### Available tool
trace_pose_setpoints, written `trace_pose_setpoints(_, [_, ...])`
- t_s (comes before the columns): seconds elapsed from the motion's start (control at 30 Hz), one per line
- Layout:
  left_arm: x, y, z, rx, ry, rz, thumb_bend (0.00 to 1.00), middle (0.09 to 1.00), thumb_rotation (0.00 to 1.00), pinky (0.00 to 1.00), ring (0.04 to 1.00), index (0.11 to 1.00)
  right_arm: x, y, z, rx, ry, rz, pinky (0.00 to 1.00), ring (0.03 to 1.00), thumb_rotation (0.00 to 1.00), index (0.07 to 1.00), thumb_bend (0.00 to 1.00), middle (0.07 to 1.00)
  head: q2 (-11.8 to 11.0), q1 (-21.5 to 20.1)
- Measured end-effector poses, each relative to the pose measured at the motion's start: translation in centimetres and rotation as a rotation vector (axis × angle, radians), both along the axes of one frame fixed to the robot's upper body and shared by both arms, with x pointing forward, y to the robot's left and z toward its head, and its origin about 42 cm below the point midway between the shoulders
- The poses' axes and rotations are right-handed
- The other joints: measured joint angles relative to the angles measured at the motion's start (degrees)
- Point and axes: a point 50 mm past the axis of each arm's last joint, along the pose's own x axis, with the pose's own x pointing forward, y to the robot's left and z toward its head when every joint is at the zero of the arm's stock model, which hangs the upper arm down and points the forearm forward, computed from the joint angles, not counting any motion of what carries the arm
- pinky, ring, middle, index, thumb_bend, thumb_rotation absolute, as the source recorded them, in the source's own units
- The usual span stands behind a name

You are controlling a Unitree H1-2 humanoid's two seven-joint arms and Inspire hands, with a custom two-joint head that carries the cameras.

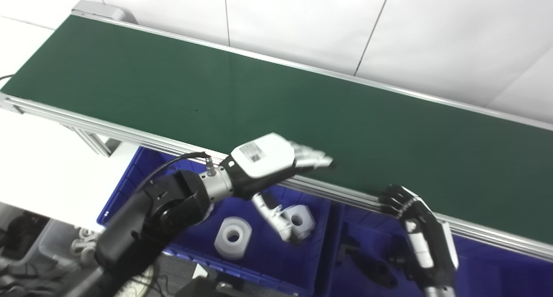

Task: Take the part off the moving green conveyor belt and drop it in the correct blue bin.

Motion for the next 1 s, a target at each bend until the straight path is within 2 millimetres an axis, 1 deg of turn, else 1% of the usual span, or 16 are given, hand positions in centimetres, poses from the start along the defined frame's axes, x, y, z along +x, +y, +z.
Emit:
trace_pose_setpoints(0.07, [0.1, -1.7, 0.4, -0.214, 0.092, 0.033, 0.97, 0.884, 0.8, 0.73, 0.852, 0.874, 0.0, 0.8, -0.1, -0.006, 0.002, 0.004, 0.69, 0.736, 0.82, 0.751, 0.76, 0.757, -0.18, -1.77])
trace_pose_setpoints(0.1, [0.1, -2.3, 0.5, -0.302, 0.127, 0.044, 0.96, 0.888, 0.8, 0.74, 0.859, 0.875, 0.0, 1.3, -0.1, -0.01, 0.001, 0.006, 0.69, 0.737, 0.83, 0.751, 0.76, 0.76, -0.61, -5.08])
trace_pose_setpoints(0.13, [0.2, -2.9, 0.6, -0.399, 0.159, 0.055, 0.97, 0.9, 0.82, 0.77, 0.877, 0.88, -0.1, 1.7, -0.2, -0.019, 0.001, 0.006, 0.7, 0.747, 0.84, 0.752, 0.78, 0.768, -0.79, -6.41])
trace_pose_setpoints(0.17, [0.4, -3.5, 0.6, -0.499, 0.202, 0.071, 0.95, 0.896, 0.83, 0.78, 0.878, 0.883, -0.1, 2.2, -0.2, -0.022, 0.002, 0.003, 0.7, 0.758, 0.84, 0.751, 0.78, 0.777, -0.97, -7.65])
trace_pose_setpoints(0.2, [0.8, -4.2, 0.2, -0.59, 0.249, 0.082, 0.95, 0.895, 0.84, 0.78, 0.878, 0.884, -0.2, 2.7, -0.2, -0.025, 0.002, 0.004, 0.7, 0.76, 0.84, 0.751, 0.78, 0.778, -0.97, -7.66])
trace_pose_setpoints(0.27, [1.1, -4.9, -0.7, -0.655, 0.309, 0.091, 0.93, 0.886, 0.83, 0.8, 0.877, 0.889, -0.3, 3.5, -0.1, -0.021, -0.001, 0.007, 0.7, 0.762, 0.85, 0.754, 0.77, 0.783, -2.19, -11.94])
trace_pose_setpoints(0.3, [1.2, -5.1, -1.6, -0.689, 0.357, 0.078, 0.93, 0.885, 0.83, 0.8, 0.877, 0.89, -0.3, 4.0, 0.0, -0.022, -0.005, 0.007, 0.7, 0.762, 0.85, 0.755, 0.77, 0.783, -2.2, -11.97])
trace_pose_setpoints(0.33, [1.3, -4.9, -2.7, -0.704, 0.403, 0.085, 0.91, 0.887, 0.83, 0.81, 0.885, 0.893, -0.4, 4.3, 0.1, -0.024, -0.009, 0.005, 0.7, 0.762, 0.85, 0.764, 0.76, 0.788, -2.72, -13.88])
trace_pose_setpoints(0.37, [1.2, -4.7, -3.8, -0.711, 0.443, 0.097, 0.9, 0.887, 0.84, 0.81, 0.885, 0.897, -0.5, 4.6, 0.2, -0.022, -0.011, -0.001, 0.7, 0.762, 0.85, 0.766, 0.76, 0.79, -2.73, -13.9])
trace_pose_setpoints(0.4, [1.0, -4.4, -5.2, -0.72, 0.484, 0.108, 0.9, 0.888, 0.84, 0.81, 0.883, 0.898, -0.6, 4.8, 0.2, -0.022, -0.01, -0.005, 0.7, 0.759, 0.85, 0.768, 0.75, 0.789, -2.9, -15.12])
trace_pose_setpoints(0.47, [0.3, -3.8, -7.8, -0.721, 0.555, 0.14, 0.91, 0.896, 0.83, 0.82, 0.887, 0.9, -0.8, 5.2, 0.1, -0.017, -0.003, -0.014, 0.69, 0.756, 0.83, 0.763, 0.74, 0.787, -2.9, -15.56])
trace_pose_setpoints(0.53, [-1.0, -3.0, -9.5, -0.706, 0.61, 0.168, 0.91, 0.902, 0.82, 0.83, 0.891, 0.901, -0.9, 5.6, 0.0, -0.007, 0.004, -0.016, 0.69, 0.758, 0.83, 0.76, 0.74, 0.788, -2.73, -16.18])
trace_pose_setpoints(0.57, [-1.5, -2.7, -9.9, -0.702, 0.623, 0.175, 0.91, 0.897, 0.8, 0.83, 0.89, 0.891, -0.9, 5.8, 0.1, -0.003, 0.006, -0.015, 0.69, 0.759, 0.83, 0.755, 0.75, 0.786, -2.73, -16.18])
trace_pose_setpoints(0.7, [-1.8, -2.3, -9.9, -0.688, 0.608, 0.157, 0.91, 0.892, 0.77, 0.84, 0.897, 0.876, -0.7, 6.0, 0.2, -0.002, 0.016, -0.012, 0.69, 0.761, 0.85, 0.762, 0.77, 0.791, -2.81, -15.22])
trace_pose_setpoints(0.77, [-1.8, -2.6, -9.7, -0.686, 0.602, 0.143, 0.92, 0.895, 0.77, 0.85, 0.907, 0.872, -0.6, 5.9, 0.3, -0.007, 0.016, -0.014, 0.69, 0.759, 0.85, 0.766, 0.77, 0.792, -2.9, -15.04])
trace_pose_setpoints(1.0, [-2.4, -3.4, -8.7, -0.673, 0.555, 0.105, 0.94, 0.895, 0.77, 0.83, 0.909, 0.865, -0.8, 5.3, 0.1, -0.013, 0.022, -0.02, 0.7, 0.769, 0.84, 0.756, 0.75, 0.791, -4.04, -11.53])
